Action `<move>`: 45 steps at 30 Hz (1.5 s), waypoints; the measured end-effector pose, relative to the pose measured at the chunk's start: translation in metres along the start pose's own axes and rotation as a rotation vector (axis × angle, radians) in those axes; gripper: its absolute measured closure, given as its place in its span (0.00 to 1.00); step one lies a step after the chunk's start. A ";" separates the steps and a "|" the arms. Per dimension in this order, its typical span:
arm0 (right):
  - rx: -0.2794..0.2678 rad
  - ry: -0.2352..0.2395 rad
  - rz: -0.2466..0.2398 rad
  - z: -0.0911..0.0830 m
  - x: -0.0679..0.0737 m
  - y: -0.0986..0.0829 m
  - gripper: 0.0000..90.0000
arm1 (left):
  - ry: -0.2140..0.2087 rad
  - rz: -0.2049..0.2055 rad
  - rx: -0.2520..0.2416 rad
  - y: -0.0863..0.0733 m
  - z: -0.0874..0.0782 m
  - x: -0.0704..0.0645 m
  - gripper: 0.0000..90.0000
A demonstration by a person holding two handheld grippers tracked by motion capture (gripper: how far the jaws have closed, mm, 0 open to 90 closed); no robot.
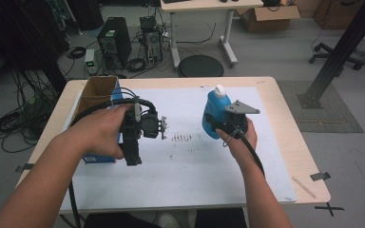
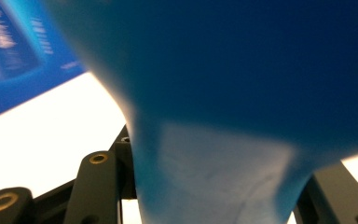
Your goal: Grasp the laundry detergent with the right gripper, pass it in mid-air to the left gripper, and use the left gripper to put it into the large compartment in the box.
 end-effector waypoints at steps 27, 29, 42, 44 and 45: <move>0.050 0.508 -0.281 -0.060 0.041 0.018 0.52 | -0.014 0.036 -0.070 0.017 -0.038 0.005 0.00; 0.056 0.541 -0.300 -0.058 0.046 0.015 0.52 | -0.014 0.041 -0.072 0.020 -0.041 0.004 0.00; 0.064 0.637 -0.356 -0.045 0.069 0.007 0.52 | -0.024 0.058 -0.060 0.030 -0.043 0.002 0.00; 0.065 0.661 -0.357 -0.043 0.071 0.005 0.51 | -0.028 0.059 -0.058 0.031 -0.043 0.002 0.00; 0.068 0.679 -0.362 -0.042 0.074 0.003 0.51 | -0.035 0.063 -0.051 0.032 -0.042 0.002 0.00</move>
Point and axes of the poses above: each handheld gripper's, and its own axes: z roughly forward along the jaws, y roughly out of its top, x roughly to its left, the point moved 1 cm from there along z, roughly forward along the jaws, and after that the axes turned 1 degree about -y, right-handed, at the moved point
